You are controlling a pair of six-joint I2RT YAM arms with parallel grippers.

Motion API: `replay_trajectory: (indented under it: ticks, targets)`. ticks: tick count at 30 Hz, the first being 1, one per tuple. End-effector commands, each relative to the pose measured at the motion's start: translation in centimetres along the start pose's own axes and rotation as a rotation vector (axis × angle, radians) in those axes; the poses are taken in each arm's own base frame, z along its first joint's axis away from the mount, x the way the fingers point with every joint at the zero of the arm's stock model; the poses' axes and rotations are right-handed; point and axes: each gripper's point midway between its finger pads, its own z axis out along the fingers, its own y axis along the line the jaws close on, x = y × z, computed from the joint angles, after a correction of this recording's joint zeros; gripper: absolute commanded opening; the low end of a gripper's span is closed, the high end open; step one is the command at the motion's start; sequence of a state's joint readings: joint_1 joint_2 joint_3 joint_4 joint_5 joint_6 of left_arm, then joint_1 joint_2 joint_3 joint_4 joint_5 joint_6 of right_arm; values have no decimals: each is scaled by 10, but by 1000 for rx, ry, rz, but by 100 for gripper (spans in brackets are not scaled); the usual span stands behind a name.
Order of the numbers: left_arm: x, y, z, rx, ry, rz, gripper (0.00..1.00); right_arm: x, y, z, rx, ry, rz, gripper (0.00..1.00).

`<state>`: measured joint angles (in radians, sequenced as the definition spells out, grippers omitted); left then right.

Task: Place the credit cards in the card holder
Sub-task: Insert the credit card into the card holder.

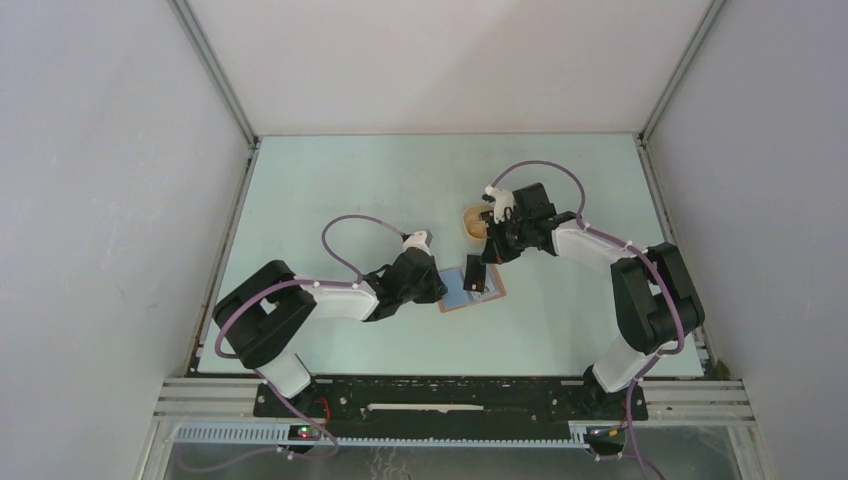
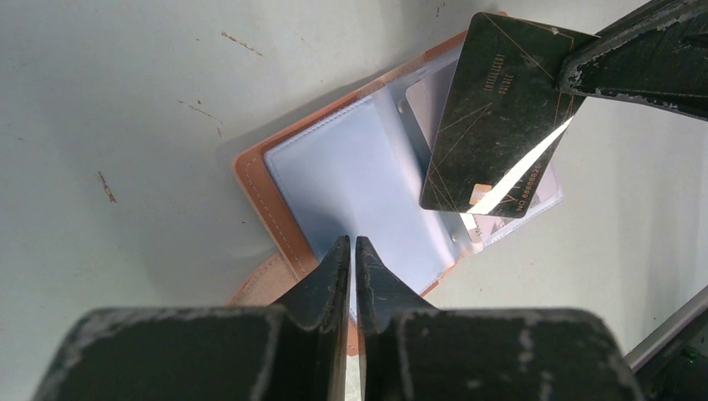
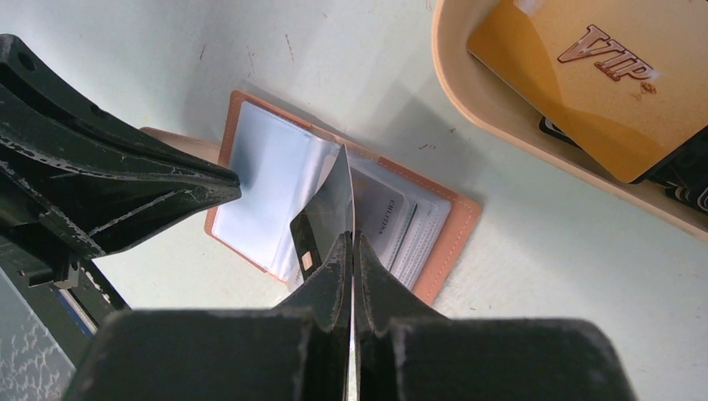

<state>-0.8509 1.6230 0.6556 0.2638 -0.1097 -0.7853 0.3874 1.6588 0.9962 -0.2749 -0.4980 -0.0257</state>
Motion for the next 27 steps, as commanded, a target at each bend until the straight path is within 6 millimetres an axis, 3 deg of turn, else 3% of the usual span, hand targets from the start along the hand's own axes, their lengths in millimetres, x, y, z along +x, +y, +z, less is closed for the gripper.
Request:
replay_trajectory:
  ticks: [1,27]
  targets:
    - [-2,2,3,-27,6,34,10,-8,-3,1,33,3,-60,0]
    - [-2,2,3,-26,4,35,10,12,7,14,-30,160,-66,0]
